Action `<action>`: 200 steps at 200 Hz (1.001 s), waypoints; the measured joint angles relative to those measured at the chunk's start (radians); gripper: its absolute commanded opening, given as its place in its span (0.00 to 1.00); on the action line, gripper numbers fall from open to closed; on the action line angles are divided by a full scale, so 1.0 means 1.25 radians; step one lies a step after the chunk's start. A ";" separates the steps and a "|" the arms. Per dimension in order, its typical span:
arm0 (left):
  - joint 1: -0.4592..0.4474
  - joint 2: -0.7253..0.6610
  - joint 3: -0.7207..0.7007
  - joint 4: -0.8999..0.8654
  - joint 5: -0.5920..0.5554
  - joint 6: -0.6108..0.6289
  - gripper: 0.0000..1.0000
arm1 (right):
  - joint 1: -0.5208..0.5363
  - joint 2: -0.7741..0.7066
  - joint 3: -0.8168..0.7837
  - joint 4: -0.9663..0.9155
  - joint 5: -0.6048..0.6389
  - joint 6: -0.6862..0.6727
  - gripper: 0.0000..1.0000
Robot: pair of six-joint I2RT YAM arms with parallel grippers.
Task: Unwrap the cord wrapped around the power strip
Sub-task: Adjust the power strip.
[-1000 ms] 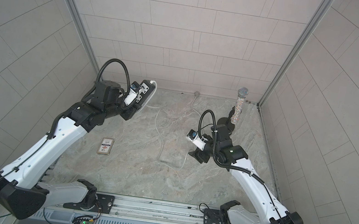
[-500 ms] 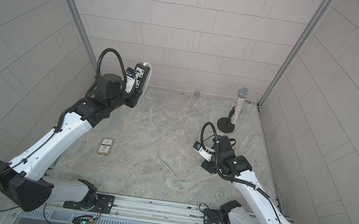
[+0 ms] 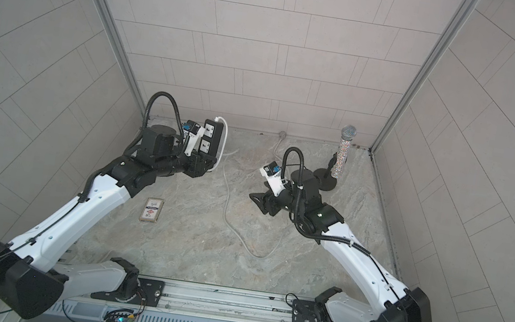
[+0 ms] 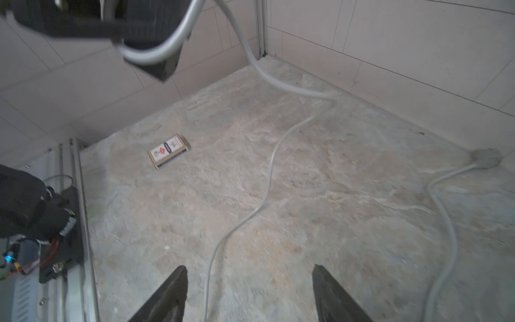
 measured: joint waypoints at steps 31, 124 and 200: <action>0.000 -0.020 -0.075 0.078 0.049 -0.087 0.00 | 0.002 0.102 0.107 0.113 -0.054 0.091 0.70; 0.000 -0.017 -0.099 0.233 0.102 -0.283 0.00 | 0.003 0.145 0.108 0.205 -0.032 -0.013 0.71; 0.007 -0.014 -0.035 0.200 0.104 -0.402 0.00 | -0.038 0.261 0.200 0.272 -0.063 -0.052 0.69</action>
